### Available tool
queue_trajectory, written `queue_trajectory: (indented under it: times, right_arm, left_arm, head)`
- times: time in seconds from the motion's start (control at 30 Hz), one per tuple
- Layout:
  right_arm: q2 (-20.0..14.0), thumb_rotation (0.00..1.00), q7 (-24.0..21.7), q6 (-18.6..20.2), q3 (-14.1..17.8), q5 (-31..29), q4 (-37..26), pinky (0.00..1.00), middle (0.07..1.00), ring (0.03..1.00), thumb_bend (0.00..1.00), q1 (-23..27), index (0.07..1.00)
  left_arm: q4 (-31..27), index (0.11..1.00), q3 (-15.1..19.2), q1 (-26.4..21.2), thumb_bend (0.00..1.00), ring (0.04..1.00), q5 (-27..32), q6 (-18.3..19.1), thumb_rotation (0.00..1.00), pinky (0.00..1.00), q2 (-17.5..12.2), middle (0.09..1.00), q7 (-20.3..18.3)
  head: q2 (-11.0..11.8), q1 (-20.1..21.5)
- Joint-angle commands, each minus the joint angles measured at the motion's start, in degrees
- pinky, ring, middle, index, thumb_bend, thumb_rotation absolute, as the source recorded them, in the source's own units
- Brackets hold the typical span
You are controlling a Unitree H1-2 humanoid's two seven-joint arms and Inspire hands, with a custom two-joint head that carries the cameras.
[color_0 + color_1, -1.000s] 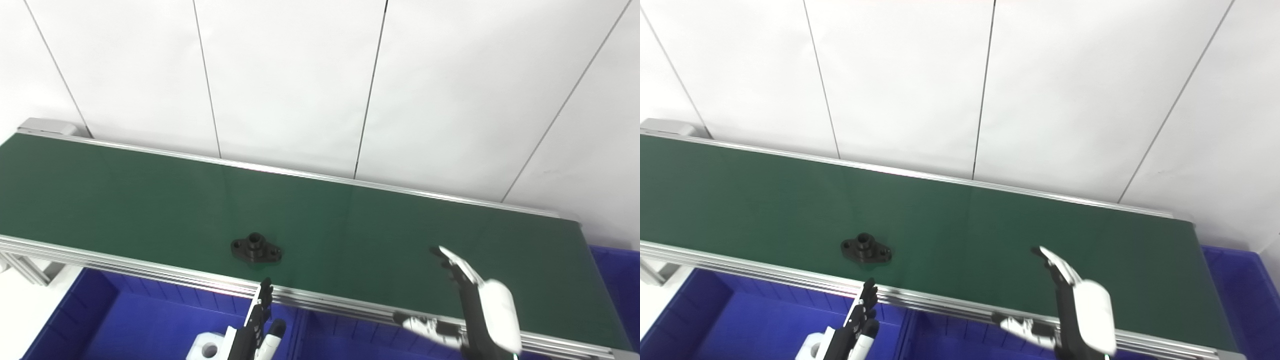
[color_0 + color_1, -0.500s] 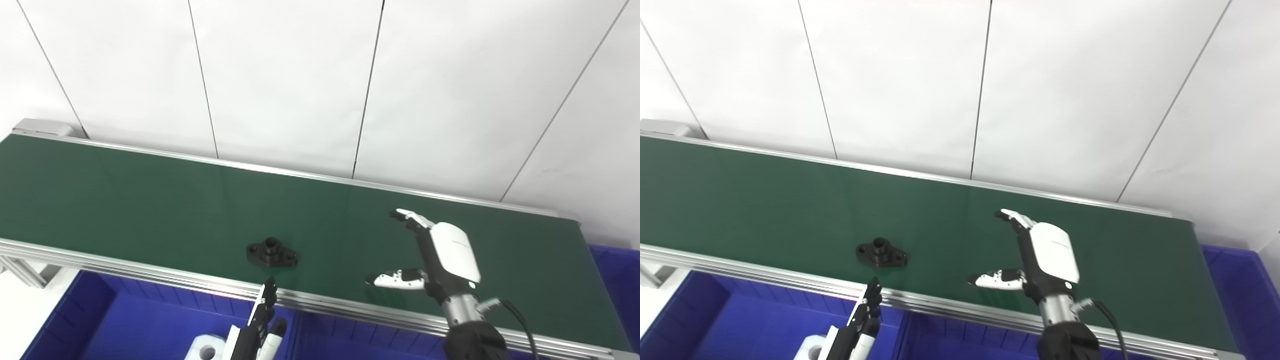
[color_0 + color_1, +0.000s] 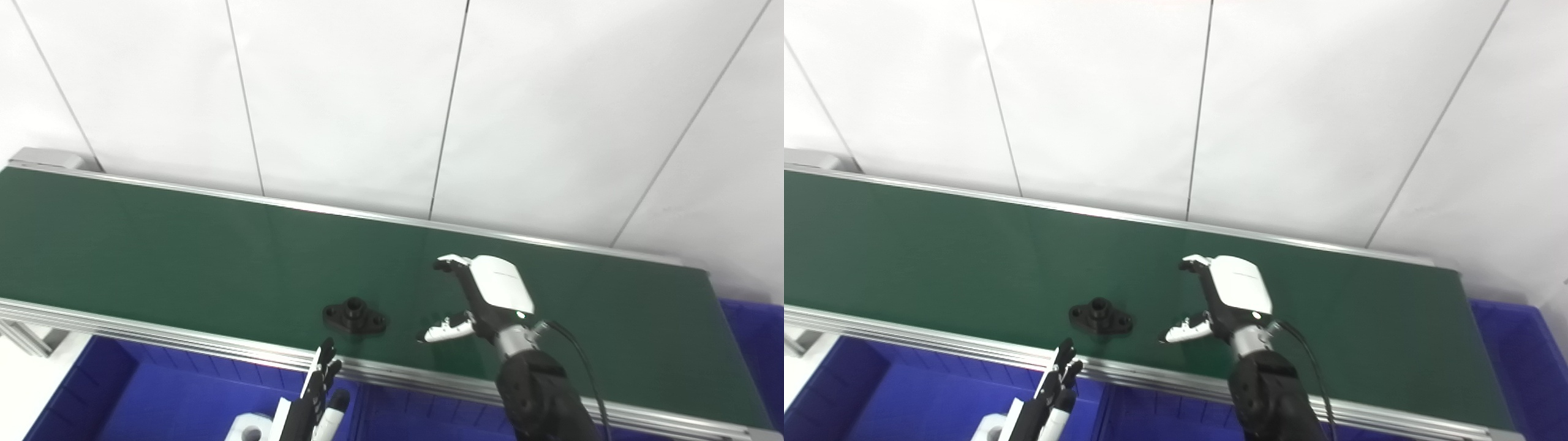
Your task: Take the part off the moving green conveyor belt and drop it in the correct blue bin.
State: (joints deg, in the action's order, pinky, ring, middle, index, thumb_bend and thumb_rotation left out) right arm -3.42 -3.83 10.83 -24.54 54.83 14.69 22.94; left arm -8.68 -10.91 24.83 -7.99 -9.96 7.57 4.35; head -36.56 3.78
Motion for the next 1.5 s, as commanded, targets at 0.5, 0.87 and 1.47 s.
queue_trajectory:
  times: [0.5,0.87,1.47]
  right_arm:
    - [2.9,0.27,2.2,2.4,-4.3,1.8,4.4,0.57,0.728,0.667,0.98,4.4,0.743]
    - [2.3,0.25,1.3,3.8,-5.8,1.4,6.5,0.32,0.498,0.405,0.95,2.6,0.646]
    - [-2.1,0.13,6.1,4.7,-9.0,-0.3,15.5,0.16,0.328,0.229,0.52,1.3,0.489]
  left_arm:
    - [-2.7,1.000,-2.3,1.1,0.54,0.961,0.5,-1.4,0.94,1.00,3.3,0.962,0.5]
    - [-4.6,1.000,-2.9,2.3,0.55,0.933,-0.1,-0.5,0.92,1.00,4.0,0.920,0.7]
    - [-7.0,1.000,-2.9,3.5,0.55,0.908,-0.5,0.7,0.93,1.00,2.9,0.922,0.2]
  head:
    - [-0.7,-0.8]
    - [-2.1,-1.5]
    - [-3.5,-0.4]
